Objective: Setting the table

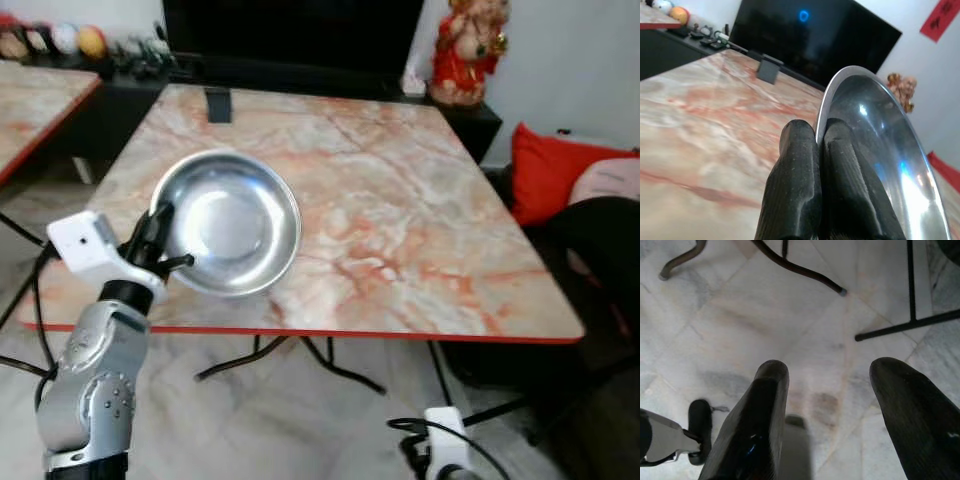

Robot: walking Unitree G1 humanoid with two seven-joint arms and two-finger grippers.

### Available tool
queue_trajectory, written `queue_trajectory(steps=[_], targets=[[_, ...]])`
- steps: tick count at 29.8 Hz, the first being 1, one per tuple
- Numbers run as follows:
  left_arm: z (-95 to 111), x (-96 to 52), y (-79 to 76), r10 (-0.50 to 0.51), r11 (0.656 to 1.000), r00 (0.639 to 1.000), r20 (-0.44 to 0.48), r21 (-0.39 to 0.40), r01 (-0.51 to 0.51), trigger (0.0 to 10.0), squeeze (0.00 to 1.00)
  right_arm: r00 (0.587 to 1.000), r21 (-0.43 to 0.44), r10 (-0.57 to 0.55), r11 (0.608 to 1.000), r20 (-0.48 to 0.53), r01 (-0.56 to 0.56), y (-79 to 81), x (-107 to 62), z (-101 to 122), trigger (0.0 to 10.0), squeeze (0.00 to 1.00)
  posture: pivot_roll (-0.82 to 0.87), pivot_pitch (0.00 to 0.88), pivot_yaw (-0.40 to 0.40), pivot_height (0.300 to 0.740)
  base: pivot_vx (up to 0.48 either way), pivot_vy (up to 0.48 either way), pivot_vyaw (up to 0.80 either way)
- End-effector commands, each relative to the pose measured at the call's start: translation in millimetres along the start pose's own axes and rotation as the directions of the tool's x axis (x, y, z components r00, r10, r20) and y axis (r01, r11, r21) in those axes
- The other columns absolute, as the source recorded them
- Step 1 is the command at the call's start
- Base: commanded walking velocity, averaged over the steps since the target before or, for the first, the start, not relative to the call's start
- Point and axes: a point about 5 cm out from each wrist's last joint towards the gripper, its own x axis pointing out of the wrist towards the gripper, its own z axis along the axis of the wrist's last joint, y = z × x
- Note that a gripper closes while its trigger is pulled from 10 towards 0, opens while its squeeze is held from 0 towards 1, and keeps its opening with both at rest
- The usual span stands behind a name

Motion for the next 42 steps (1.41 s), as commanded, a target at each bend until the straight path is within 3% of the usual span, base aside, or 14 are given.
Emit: queue_trajectory(steps=[1, 5, 18, 21, 23, 30, 35, 42], targets=[[1, 3.2, -11.3, -0.072, 0.997, 0.997, -0.011, 0.024, 0.072, 10.0, 0.00, 0.999, -0.003, -0.034, 0.999, -0.008, 0.034, -11.9, -2.0, -2, 10.0, 0.00, -0.01, 0.000, -0.078, 0.719, 0.000, -0.480, 0.00], [1, 8.4, -4.7, -0.099, 0.990, 0.994, -0.055, 0.091, 0.104, 10.0, 0.00, 0.999, 0.000, -0.037, 0.999, -0.007, 0.037, -11.8, -2.1, -2, 10.0, 0.00, -0.01, 0.000, -0.067, 0.719, 0.000, -0.348, 0.00], [-6, 8.8, 4.3, -0.088, 0.985, 0.989, -0.122, 0.139, 0.105, 10.0, 0.00, 0.999, 0.012, -0.039, 0.999, -0.001, 0.039, -12.0, -2.1, -2, 10.0, 0.00, -0.01, 0.000, -0.071, 0.719, 0.000, 0.000, 0.00], [-7, 10.4, 10.4, -0.060, 0.988, 0.990, -0.128, 0.131, 0.077, 10.0, 0.00, 0.999, 0.008, -0.038, 0.999, -0.002, 0.038, -11.9, -2.0, -2, 10.0, 0.00, -0.01, 0.000, -0.071, 0.719, 0.000, 0.000, 0.00], [-8, 10.0, 13.8, -0.032, 0.996, 0.993, -0.115, 0.078, 0.041, 10.0, 0.00, 0.999, 0.011, -0.037, 0.999, -0.002, 0.037, -11.4, -2.1, -2, 10.0, 0.00, -0.01, 0.000, -0.066, 0.719, 0.000, 0.000, 0.00], [-12, 6.7, 14.6, -0.008, 0.999, 0.994, -0.110, 0.040, 0.013, 10.0, 0.00, 0.999, 0.012, -0.034, 0.999, -0.004, 0.034, -10.5, -2.0, -3, 10.0, 0.00, -0.01, 0.000, -0.066, 0.719, 0.000, 0.000, 0.00], [-10, 6.1, 19.1, 0.043, 0.998, 0.996, -0.077, -0.033, -0.045, 10.0, 0.00, 0.999, 0.014, -0.032, 0.999, -0.003, 0.032, -9.7, -1.9, -3, 10.0, 0.00, -0.01, 0.000, -0.065, 0.719, 0.000, 0.000, 0.00], [-8, 8.1, 20.5, 0.074, 0.996, 0.995, -0.059, -0.046, -0.077, 10.0, 0.00, 1.000, 0.016, -0.027, 0.999, -0.001, 0.027, -8.5, -1.7, -2, 10.0, 0.00, -0.01, 0.000, -0.061, 0.719, 0.076, 0.000, 0.00]])
